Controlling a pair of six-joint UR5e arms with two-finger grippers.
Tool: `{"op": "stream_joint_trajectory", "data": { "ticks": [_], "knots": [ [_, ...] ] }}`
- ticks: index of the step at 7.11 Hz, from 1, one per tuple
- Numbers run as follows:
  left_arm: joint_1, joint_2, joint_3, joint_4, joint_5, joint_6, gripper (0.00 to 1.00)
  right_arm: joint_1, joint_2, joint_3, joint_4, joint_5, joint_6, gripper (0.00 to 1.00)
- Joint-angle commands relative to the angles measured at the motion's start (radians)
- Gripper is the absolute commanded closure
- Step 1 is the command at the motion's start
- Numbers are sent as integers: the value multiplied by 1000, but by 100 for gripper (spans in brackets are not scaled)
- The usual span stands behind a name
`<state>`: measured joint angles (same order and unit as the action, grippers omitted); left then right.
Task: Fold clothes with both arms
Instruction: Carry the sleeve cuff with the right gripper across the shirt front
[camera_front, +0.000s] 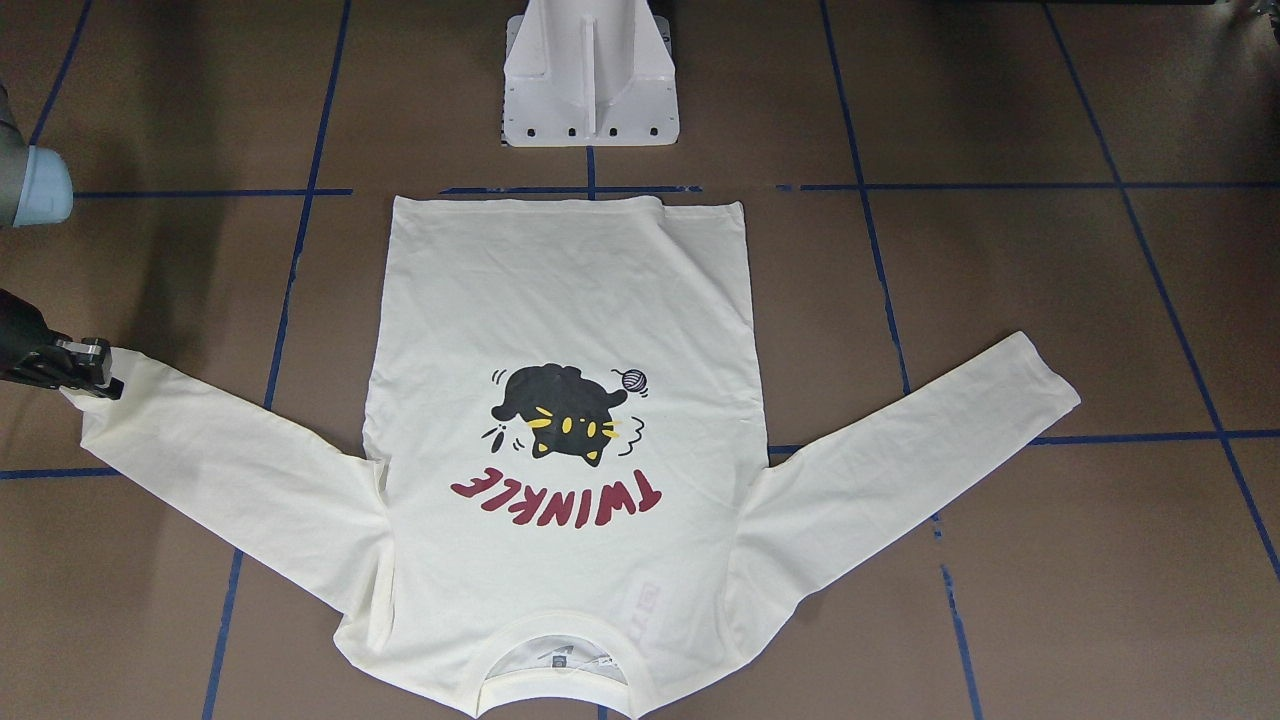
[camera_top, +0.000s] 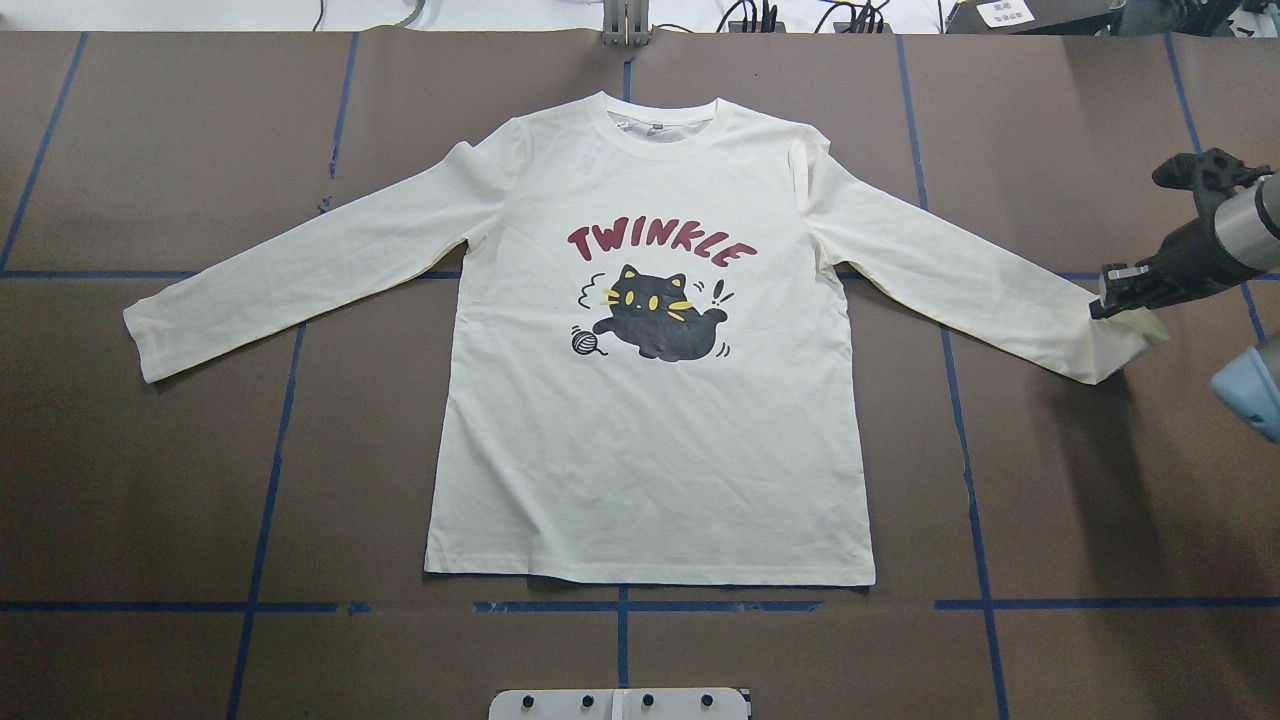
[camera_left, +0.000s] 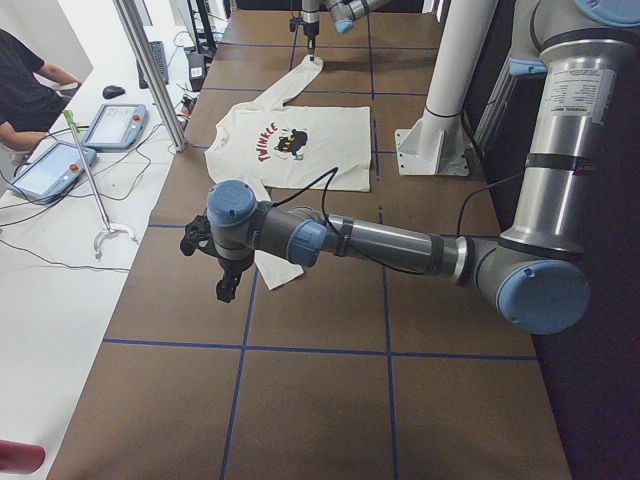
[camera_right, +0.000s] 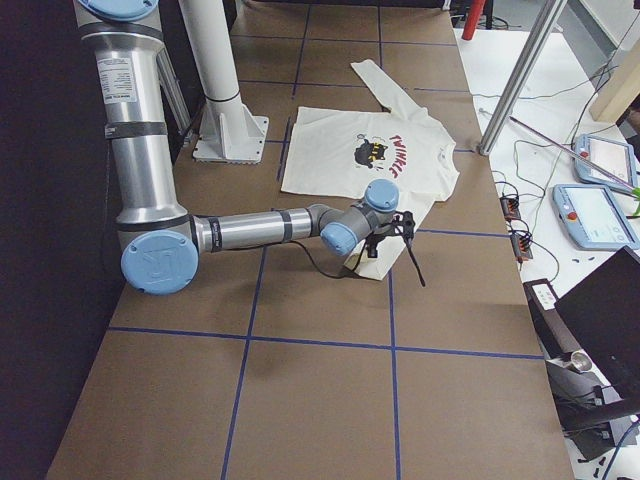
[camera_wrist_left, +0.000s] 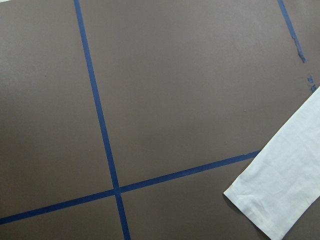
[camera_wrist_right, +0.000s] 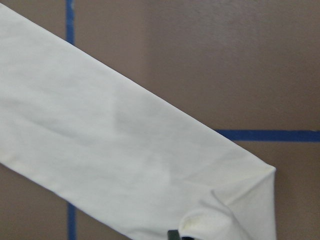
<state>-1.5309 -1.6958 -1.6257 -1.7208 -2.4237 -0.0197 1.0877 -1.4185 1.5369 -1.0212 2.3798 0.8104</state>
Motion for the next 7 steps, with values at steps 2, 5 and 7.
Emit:
{"op": "stream_joint_trajectory", "data": {
  "ticks": [2, 5, 7],
  "knots": [
    [0, -4, 1, 1, 0, 0, 0, -73, 311, -41, -4, 21, 322, 100],
    [0, -10, 9, 3, 0, 0, 0, -173, 673, -264, -4, -176, 466, 100],
    [0, -11, 15, 1, 0, 0, 0, -250, 881, -416, 3, -353, 467, 100]
  ]
}}
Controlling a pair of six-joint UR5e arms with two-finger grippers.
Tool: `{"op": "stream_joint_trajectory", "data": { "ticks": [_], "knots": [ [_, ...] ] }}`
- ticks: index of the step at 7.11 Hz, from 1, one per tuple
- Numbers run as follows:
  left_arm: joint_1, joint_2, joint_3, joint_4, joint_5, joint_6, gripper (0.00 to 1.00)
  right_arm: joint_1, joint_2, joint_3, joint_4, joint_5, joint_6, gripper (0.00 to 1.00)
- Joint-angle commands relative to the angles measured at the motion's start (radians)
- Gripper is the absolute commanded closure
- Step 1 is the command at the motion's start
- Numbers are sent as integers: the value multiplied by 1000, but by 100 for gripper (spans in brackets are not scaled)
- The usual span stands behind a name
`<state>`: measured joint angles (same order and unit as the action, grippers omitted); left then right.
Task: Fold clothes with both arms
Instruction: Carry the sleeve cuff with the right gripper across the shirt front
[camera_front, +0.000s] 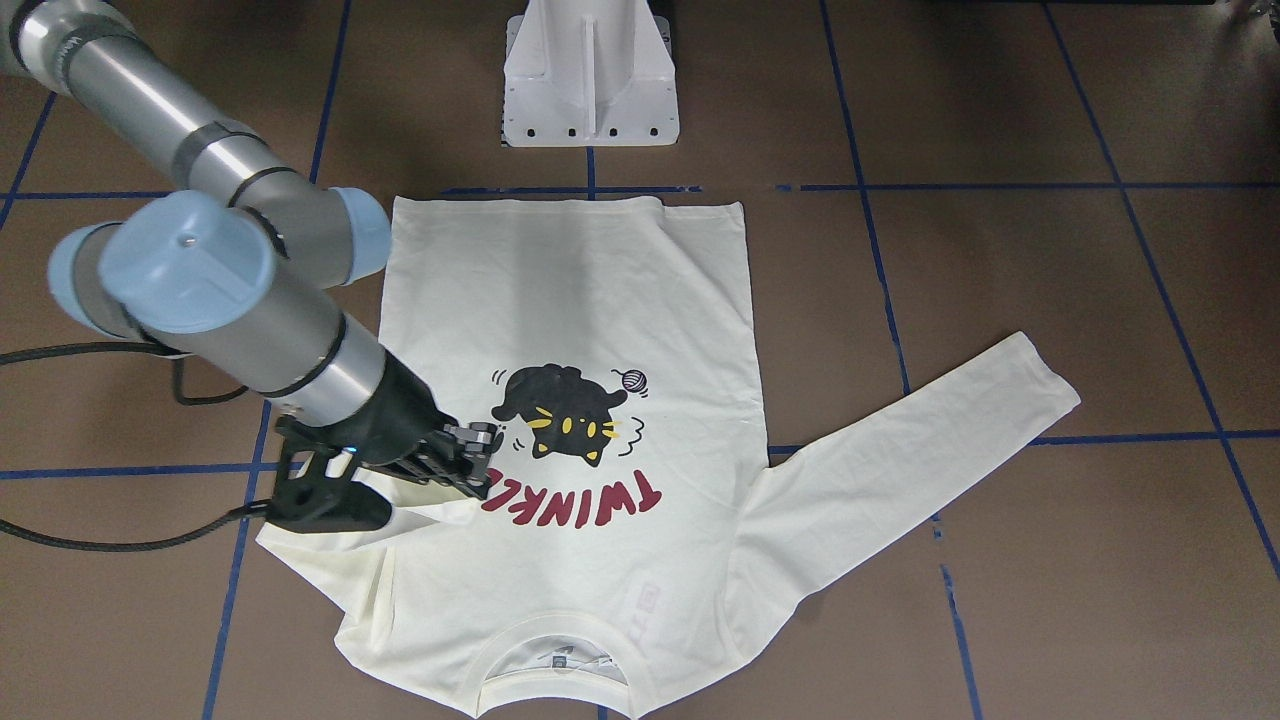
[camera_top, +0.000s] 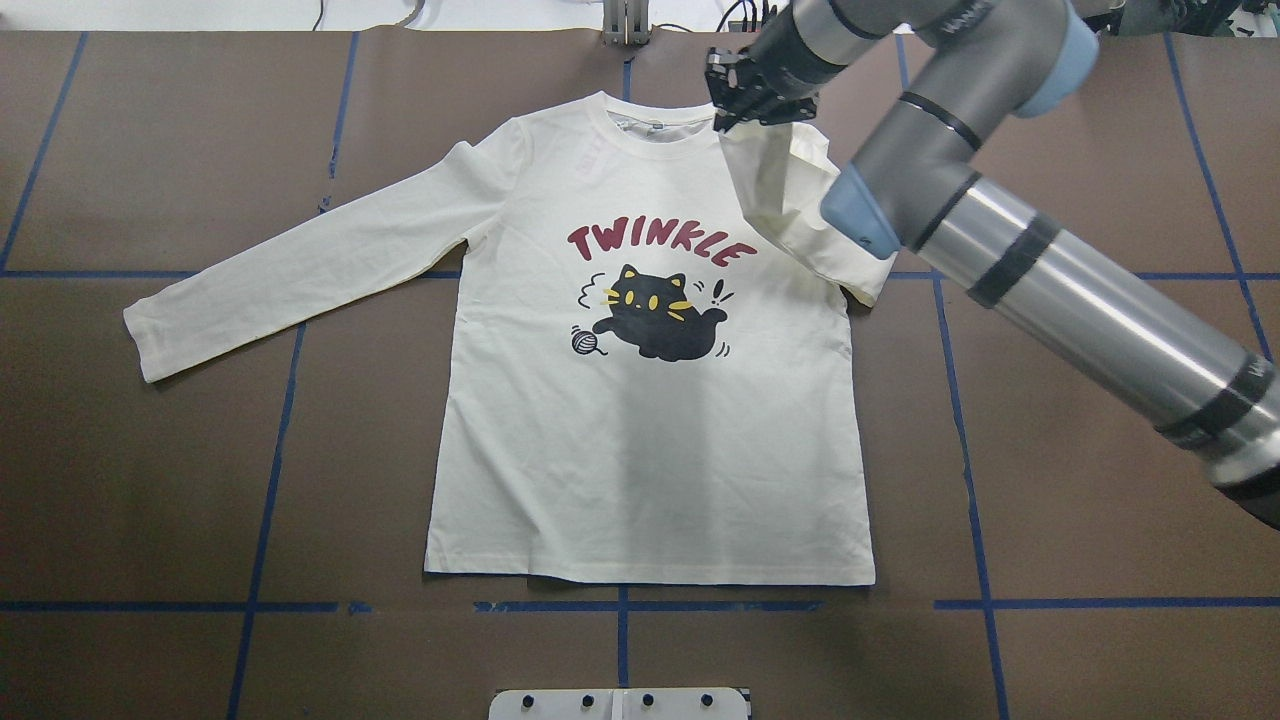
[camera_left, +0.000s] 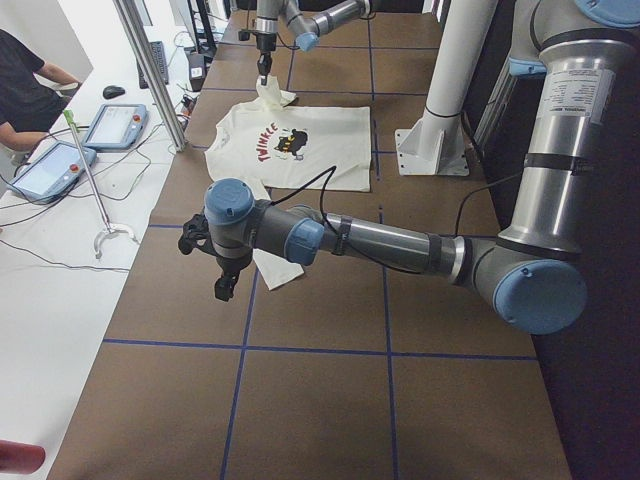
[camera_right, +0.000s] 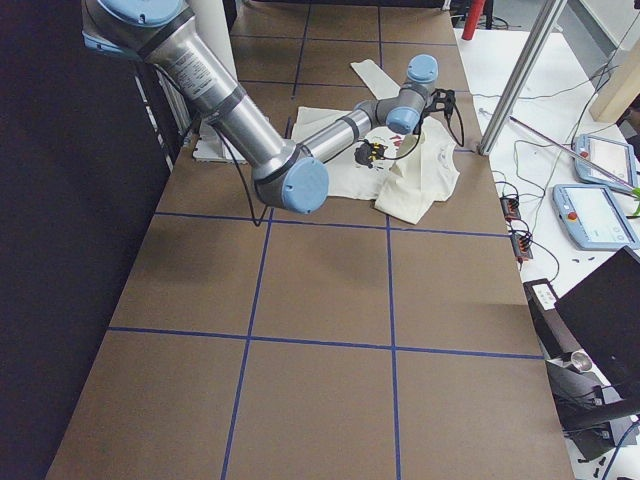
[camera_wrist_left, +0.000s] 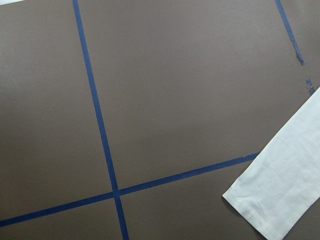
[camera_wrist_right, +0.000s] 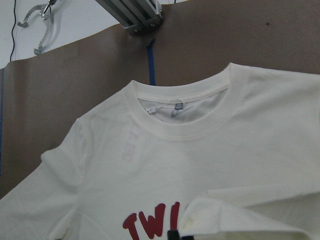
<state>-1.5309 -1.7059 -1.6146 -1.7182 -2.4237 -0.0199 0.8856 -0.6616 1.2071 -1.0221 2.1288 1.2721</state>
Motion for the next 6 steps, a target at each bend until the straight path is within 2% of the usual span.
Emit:
{"op": "stream_joint_trajectory", "data": {
  "ticks": [1, 2, 4, 6],
  "knots": [
    [0, 0, 8, -1, 0, 2, 0, -110, 166, -90, 25, -184, 7, 100],
    [0, 0, 9, -3, 0, 2, 0, -185, 160, -90, 146, -258, 12, 100],
    [0, 0, 9, -1, 0, 0, 0, -285, 160, -89, 178, -352, 27, 100],
    [0, 0, 9, -1, 0, 0, 0, -313, 117, -90, 314, -360, 29, 100]
  ]
}}
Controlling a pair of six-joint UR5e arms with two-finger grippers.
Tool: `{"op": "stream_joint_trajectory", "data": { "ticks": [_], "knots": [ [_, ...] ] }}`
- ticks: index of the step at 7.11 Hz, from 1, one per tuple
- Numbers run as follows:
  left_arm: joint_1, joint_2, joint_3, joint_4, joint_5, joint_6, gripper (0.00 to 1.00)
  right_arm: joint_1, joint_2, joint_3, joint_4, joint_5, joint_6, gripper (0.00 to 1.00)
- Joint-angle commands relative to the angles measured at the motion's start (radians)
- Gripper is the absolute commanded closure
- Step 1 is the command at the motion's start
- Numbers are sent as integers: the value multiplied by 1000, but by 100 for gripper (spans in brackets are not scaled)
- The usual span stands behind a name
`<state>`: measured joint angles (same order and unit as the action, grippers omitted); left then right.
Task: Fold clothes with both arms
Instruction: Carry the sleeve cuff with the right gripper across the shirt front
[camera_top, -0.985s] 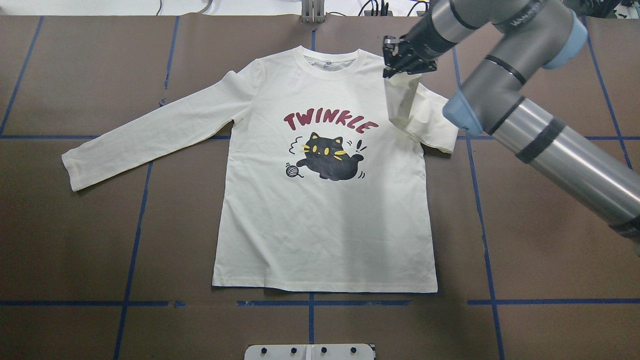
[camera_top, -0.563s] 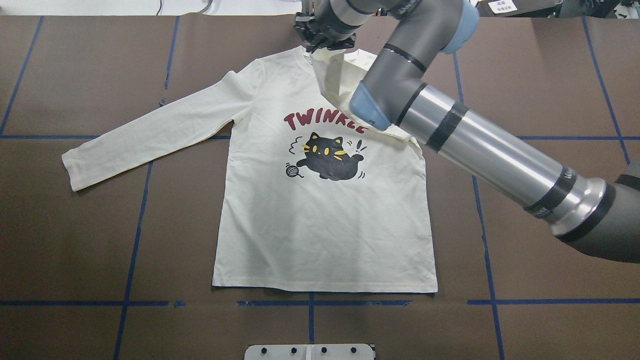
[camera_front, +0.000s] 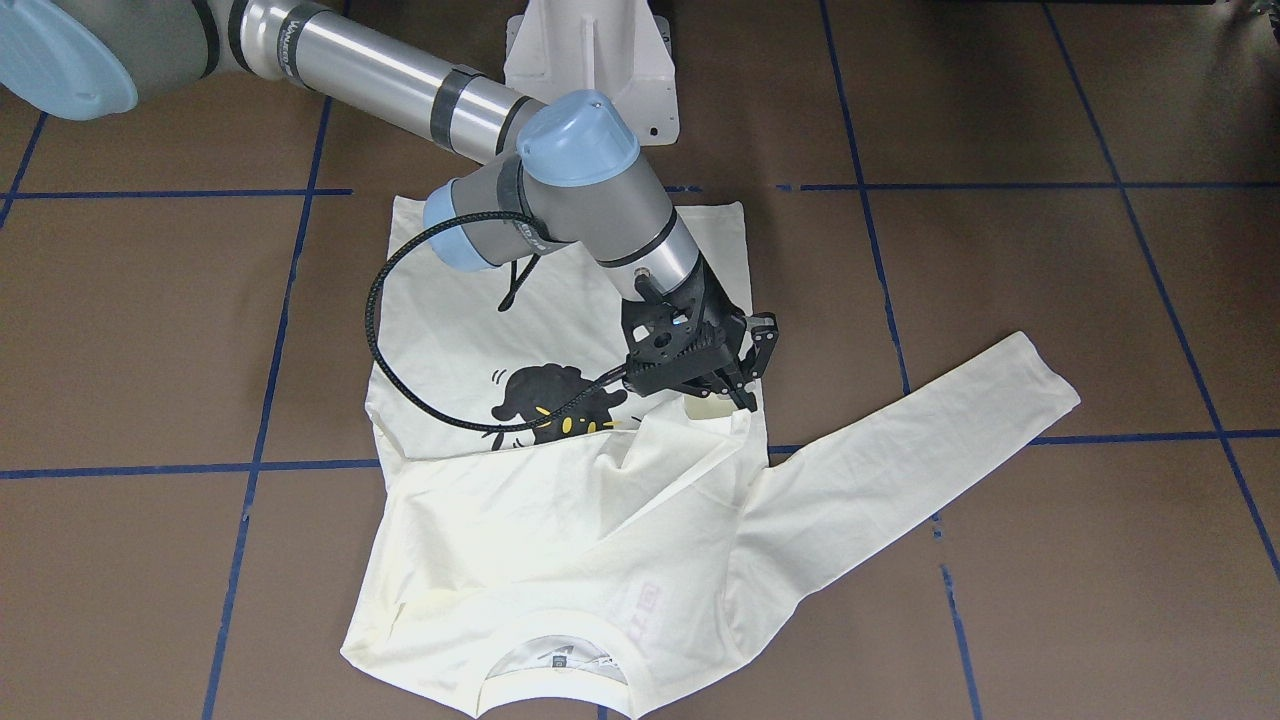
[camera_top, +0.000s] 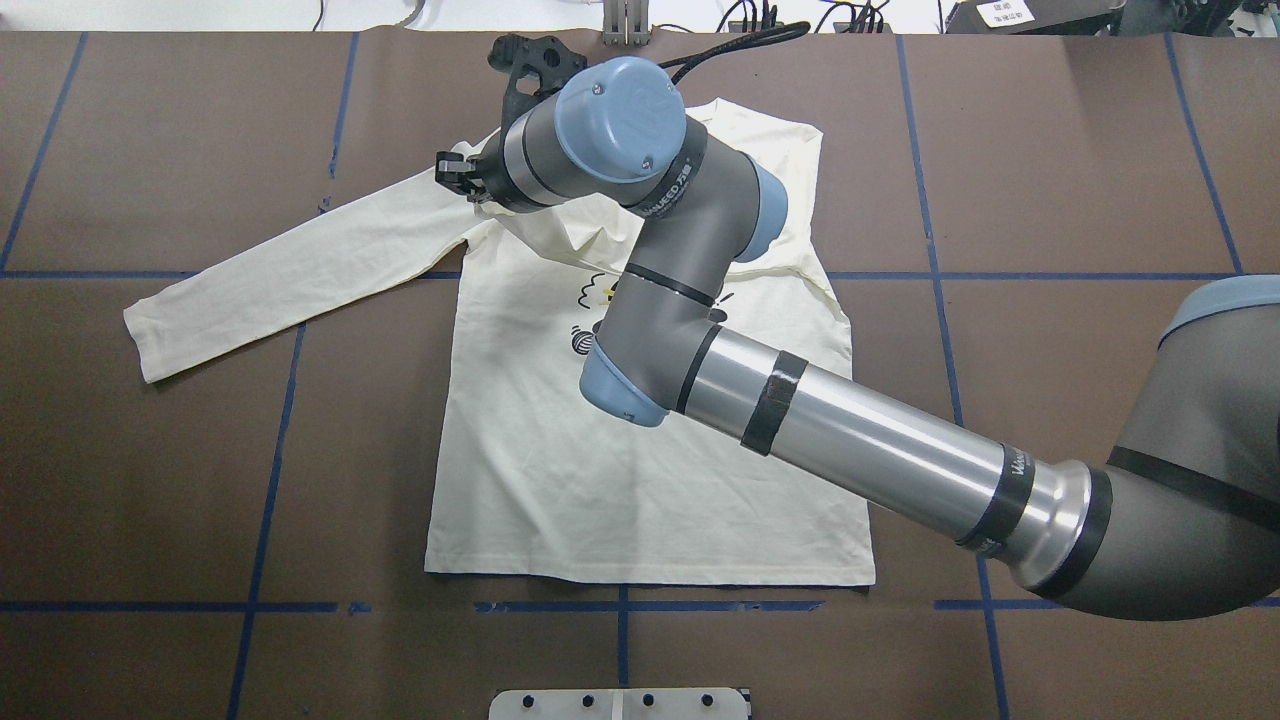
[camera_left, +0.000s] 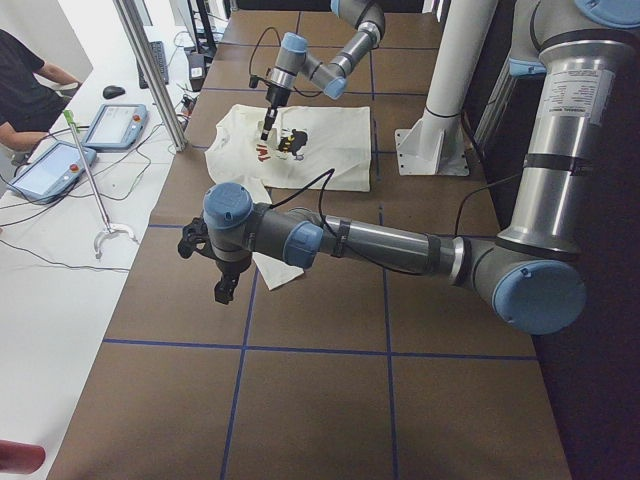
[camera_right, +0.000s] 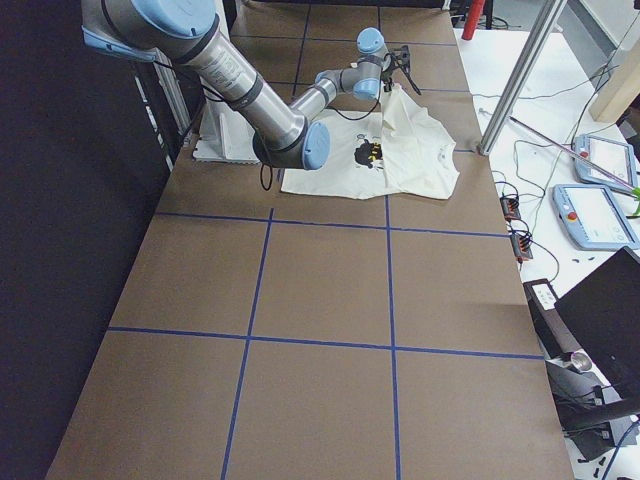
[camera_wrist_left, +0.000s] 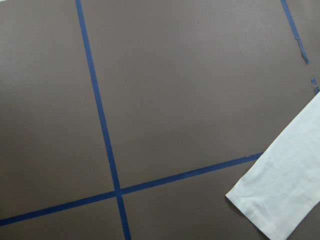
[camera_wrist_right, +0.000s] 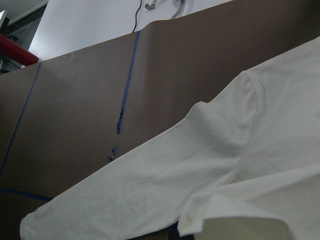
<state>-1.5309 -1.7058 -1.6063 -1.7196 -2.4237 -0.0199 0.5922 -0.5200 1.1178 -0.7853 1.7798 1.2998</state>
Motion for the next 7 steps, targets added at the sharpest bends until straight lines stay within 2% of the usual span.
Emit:
{"op": "stream_joint_trajectory", "data": {
  "ticks": [1, 4, 5, 6, 7],
  "knots": [
    [0, 0, 0, 0, 0, 0, 0, -26, -26, -1, 80, -16, 1, 100],
    [0, -2, -17, -5, 0, -51, 0, -80, -25, -13, 78, -43, -2, 100],
    [0, -2, -18, -5, 0, -51, 0, -107, -18, -16, 80, -55, -7, 48],
    [0, -5, -18, -5, 0, -51, 0, -170, -12, -18, 83, -200, -4, 0],
    [2, -8, -18, -5, 0, -52, 0, -187, -11, -19, 78, -239, -4, 0]
  ]
}}
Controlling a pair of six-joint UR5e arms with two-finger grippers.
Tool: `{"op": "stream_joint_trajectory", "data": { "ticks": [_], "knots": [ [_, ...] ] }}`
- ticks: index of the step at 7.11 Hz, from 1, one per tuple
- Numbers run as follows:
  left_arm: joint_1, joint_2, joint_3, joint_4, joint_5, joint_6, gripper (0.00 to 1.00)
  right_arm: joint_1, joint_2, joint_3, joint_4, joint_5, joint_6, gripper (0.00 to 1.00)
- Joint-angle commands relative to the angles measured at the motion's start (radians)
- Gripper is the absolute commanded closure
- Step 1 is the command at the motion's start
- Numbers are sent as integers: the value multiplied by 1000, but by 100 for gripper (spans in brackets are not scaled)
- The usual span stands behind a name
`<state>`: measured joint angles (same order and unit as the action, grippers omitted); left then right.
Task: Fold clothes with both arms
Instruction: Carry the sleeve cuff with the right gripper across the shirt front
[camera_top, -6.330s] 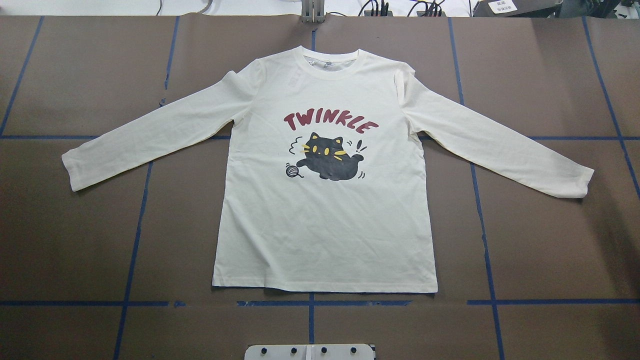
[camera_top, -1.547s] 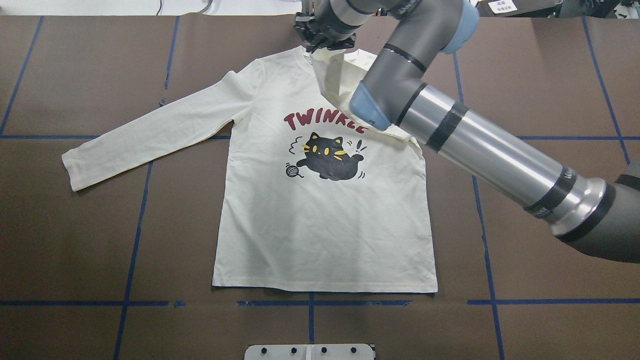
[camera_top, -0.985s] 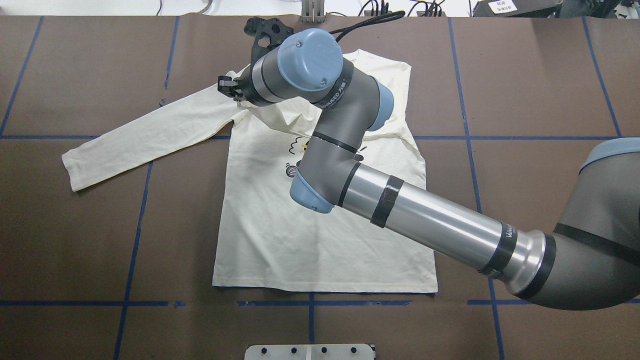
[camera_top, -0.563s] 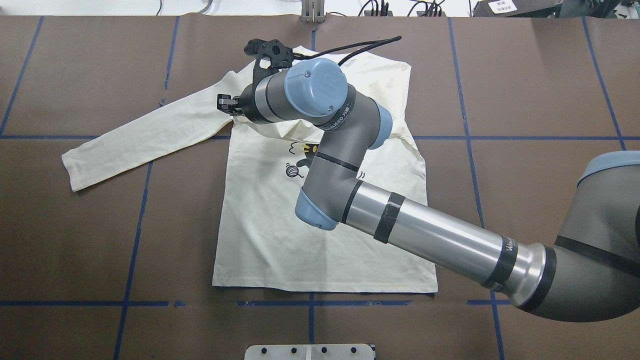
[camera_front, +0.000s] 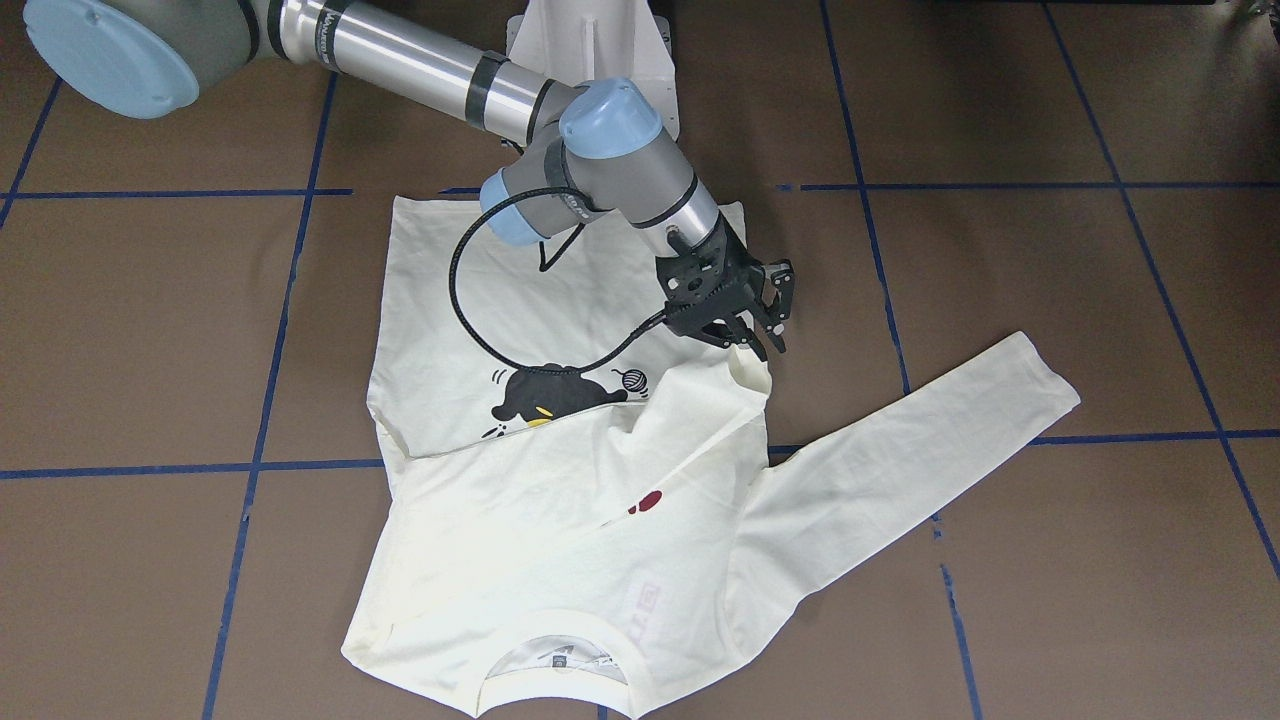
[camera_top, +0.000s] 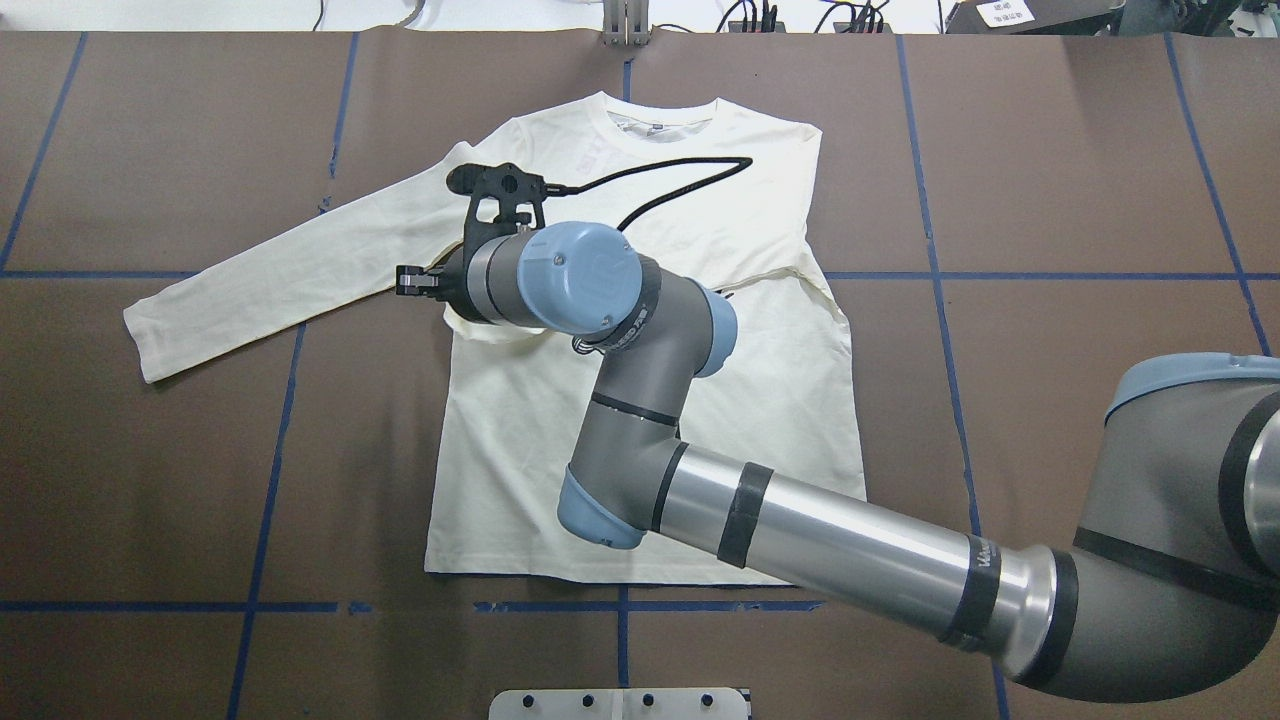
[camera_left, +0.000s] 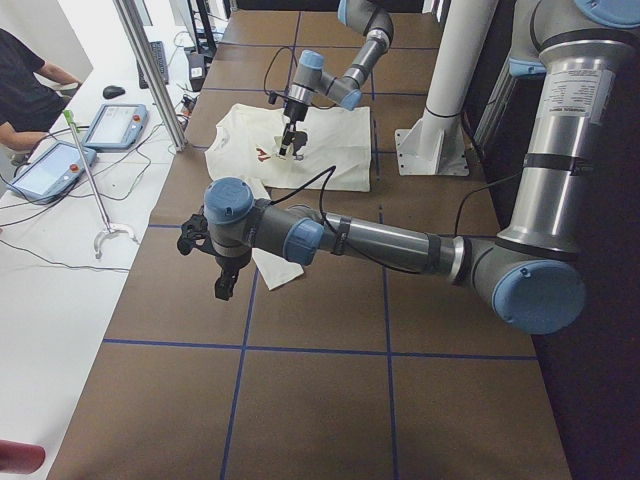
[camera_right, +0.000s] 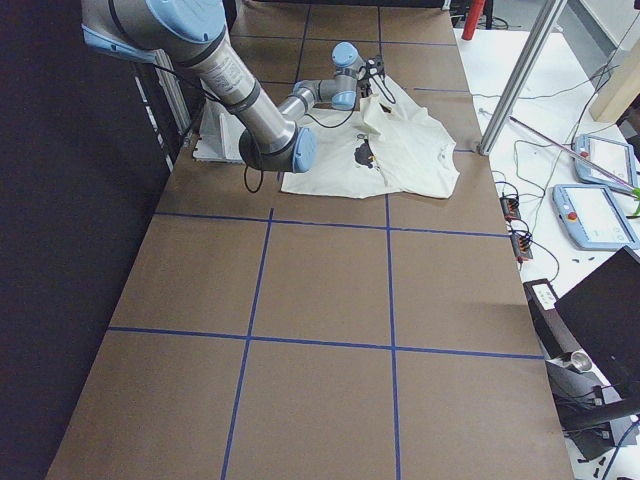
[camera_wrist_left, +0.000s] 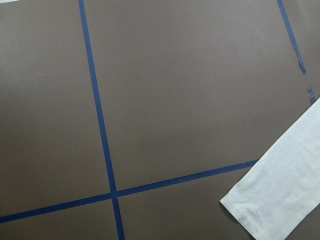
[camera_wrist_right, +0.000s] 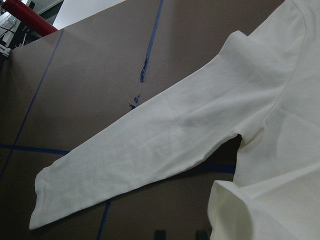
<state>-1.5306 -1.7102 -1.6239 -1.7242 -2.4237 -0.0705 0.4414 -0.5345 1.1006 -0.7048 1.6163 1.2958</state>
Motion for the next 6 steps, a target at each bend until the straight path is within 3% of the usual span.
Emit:
{"op": "stream_joint_trajectory", "data": {
  "ticks": [1, 4, 5, 6],
  "knots": [
    [1, -5, 1, 0, 0, -2, 0, -38, 5, -2, -10, -81, 2, 0],
    [35, -20, -1, -36, 12, -81, 0, 5, 18, 21, -198, -37, 10, 0],
    [87, -19, -1, -131, 24, -251, 0, 72, 16, 75, -370, 90, -1, 0],
    [165, -14, -5, -222, 97, -425, 0, 164, 2, 164, -576, 243, -18, 0]
  ]
}}
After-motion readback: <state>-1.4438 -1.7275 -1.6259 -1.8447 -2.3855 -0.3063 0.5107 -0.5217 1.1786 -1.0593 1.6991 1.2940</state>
